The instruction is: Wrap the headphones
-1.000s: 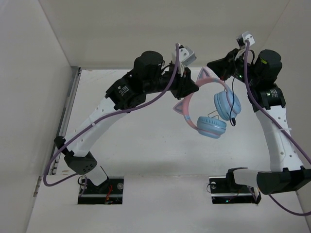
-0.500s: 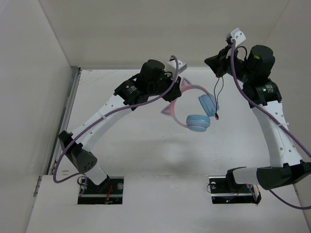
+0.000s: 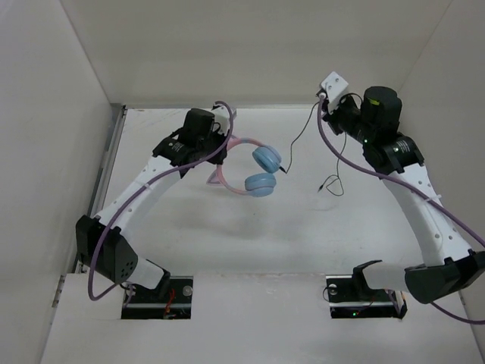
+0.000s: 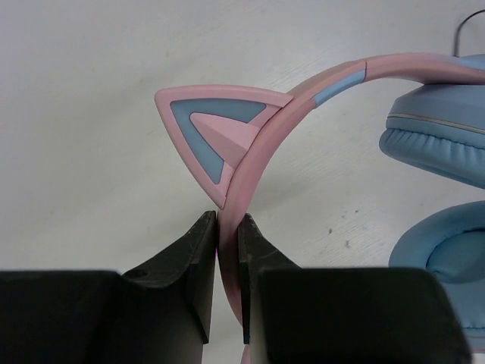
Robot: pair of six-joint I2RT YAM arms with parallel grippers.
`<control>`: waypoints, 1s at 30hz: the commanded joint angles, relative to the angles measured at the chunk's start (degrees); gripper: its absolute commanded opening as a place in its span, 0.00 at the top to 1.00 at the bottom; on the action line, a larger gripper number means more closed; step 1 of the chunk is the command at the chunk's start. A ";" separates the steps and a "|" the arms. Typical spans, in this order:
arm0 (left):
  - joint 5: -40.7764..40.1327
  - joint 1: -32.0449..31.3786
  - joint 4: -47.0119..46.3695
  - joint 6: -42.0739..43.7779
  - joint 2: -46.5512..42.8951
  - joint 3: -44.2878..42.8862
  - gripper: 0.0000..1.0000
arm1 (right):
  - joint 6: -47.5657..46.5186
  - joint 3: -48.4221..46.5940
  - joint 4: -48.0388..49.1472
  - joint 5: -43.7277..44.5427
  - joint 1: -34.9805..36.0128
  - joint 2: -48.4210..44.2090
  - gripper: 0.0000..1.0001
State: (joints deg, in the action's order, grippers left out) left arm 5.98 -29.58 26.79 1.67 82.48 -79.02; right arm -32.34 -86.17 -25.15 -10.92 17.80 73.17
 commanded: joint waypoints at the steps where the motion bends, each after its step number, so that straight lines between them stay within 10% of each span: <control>1: -1.49 0.53 -4.55 -0.18 -2.15 1.76 1.00 | -11.41 0.82 -1.57 6.34 1.22 -2.68 1.00; 13: -1.50 7.04 -3.85 -7.38 1.63 5.11 1.00 | -23.91 3.81 -20.73 12.75 6.05 -4.78 1.00; 21: -2.55 6.69 -2.79 -9.14 4.88 5.20 1.00 | -22.87 14.54 -1.05 21.82 6.06 -8.57 1.00; 30: -1.41 -1.47 -3.67 -7.03 7.34 -4.19 1.00 | -20.83 1.55 1.76 20.41 8.95 -0.76 1.00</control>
State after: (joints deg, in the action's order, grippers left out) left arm 2.44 -28.21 26.92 -4.69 90.67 -76.58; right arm -53.71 -78.22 -30.06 8.19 24.75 69.71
